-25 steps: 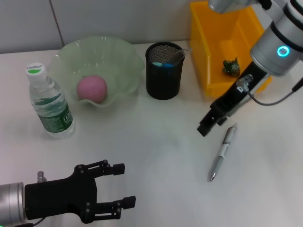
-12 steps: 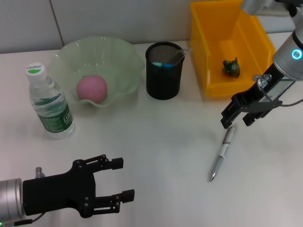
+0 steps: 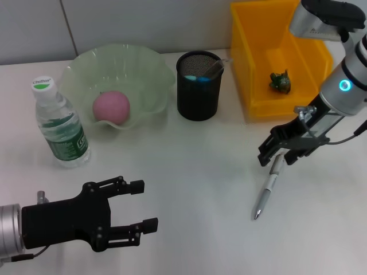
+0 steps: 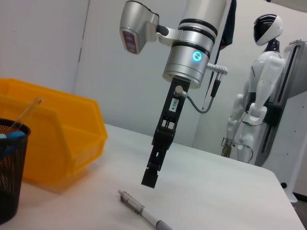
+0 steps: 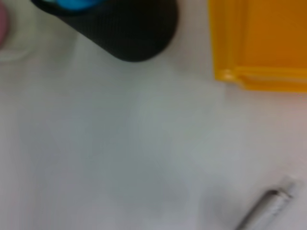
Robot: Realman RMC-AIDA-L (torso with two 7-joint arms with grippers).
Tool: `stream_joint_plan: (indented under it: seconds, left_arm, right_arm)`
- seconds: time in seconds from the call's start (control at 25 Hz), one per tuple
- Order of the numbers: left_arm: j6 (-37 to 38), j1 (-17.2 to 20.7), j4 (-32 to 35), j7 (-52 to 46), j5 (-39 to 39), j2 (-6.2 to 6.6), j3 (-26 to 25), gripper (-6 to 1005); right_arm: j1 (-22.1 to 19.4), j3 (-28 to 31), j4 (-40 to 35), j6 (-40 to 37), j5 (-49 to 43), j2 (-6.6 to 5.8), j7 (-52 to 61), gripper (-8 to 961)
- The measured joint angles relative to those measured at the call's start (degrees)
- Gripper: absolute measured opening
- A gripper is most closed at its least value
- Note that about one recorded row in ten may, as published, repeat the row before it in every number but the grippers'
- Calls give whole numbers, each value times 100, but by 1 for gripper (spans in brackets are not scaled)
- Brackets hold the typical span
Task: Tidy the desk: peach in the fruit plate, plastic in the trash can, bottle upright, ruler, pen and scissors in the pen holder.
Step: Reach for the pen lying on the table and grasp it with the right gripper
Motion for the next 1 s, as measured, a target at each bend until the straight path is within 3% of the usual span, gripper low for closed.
stream_joint_plan:
  seconds: [0.36, 1.0]
  left_arm:
    - [36, -73, 65, -21, 35, -6, 38, 818]
    - [105, -77, 86, -64, 28, 8, 38, 818]
  right_arm:
    - [102, -606, 227, 16, -131, -35, -1, 606]
    - [245, -862, 600, 204, -219, -16, -13, 605]
